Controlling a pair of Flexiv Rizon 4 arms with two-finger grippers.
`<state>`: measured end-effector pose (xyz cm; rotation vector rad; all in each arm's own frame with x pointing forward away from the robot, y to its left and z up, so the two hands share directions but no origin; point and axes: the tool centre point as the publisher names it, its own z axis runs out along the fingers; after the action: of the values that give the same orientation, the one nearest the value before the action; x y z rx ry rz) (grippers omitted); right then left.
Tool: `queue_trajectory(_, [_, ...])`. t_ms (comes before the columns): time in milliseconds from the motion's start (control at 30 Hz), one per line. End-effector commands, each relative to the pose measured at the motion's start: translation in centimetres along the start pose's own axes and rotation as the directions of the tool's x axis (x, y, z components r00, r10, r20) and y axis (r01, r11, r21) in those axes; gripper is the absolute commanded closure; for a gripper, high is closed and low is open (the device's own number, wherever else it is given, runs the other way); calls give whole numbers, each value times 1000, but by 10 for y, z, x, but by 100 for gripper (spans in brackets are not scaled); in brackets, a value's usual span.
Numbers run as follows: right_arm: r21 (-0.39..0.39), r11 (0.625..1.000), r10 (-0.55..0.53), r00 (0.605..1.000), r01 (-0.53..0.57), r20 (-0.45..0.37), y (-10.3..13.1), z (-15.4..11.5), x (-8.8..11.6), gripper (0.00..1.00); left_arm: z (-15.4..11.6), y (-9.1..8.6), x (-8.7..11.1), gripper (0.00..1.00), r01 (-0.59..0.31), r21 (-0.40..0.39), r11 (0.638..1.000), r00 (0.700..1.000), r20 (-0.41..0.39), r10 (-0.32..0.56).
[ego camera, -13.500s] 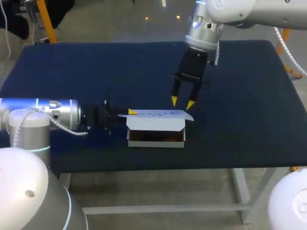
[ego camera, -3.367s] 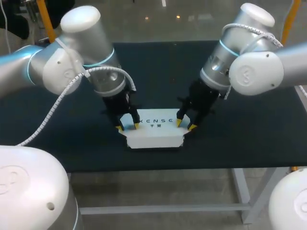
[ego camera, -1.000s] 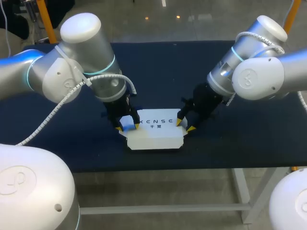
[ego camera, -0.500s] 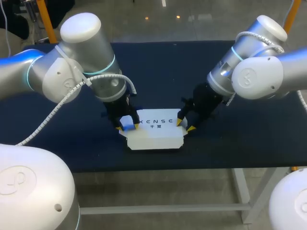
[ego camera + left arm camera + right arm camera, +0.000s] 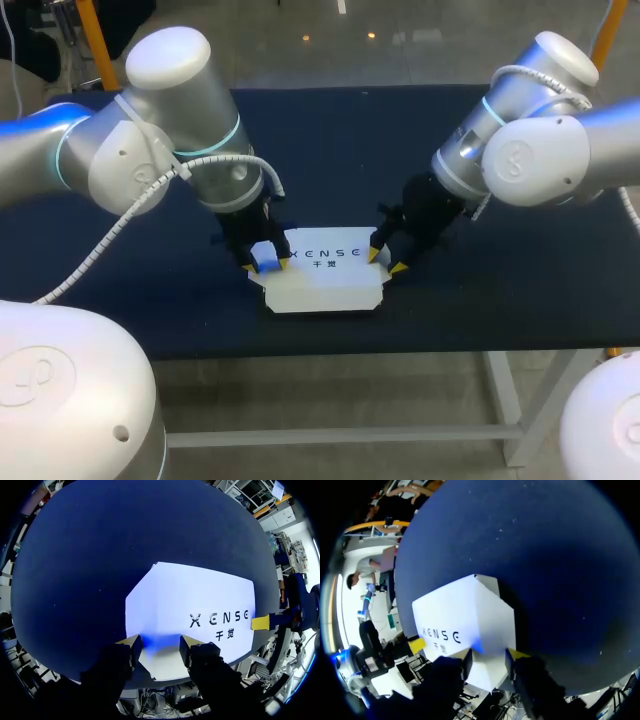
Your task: Assemble the packaging by folding the flat box into shape, placing the metal phone stand inside, and closing the box properly
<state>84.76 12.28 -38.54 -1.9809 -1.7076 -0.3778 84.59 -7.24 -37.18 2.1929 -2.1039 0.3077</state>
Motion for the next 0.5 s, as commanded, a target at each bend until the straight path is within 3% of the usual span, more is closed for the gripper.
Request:
queue_trajectory(33, [6,1000,-1,1000,1,-2,2,1,0,52,2,0,1,51,1,2,1000,1000,8,-1])
queue_trajectory(500, [-39,999,-33,999,32,-20,-2,4,-3,49,5,3,-3,40,-15,15,1000,999,-34,15])
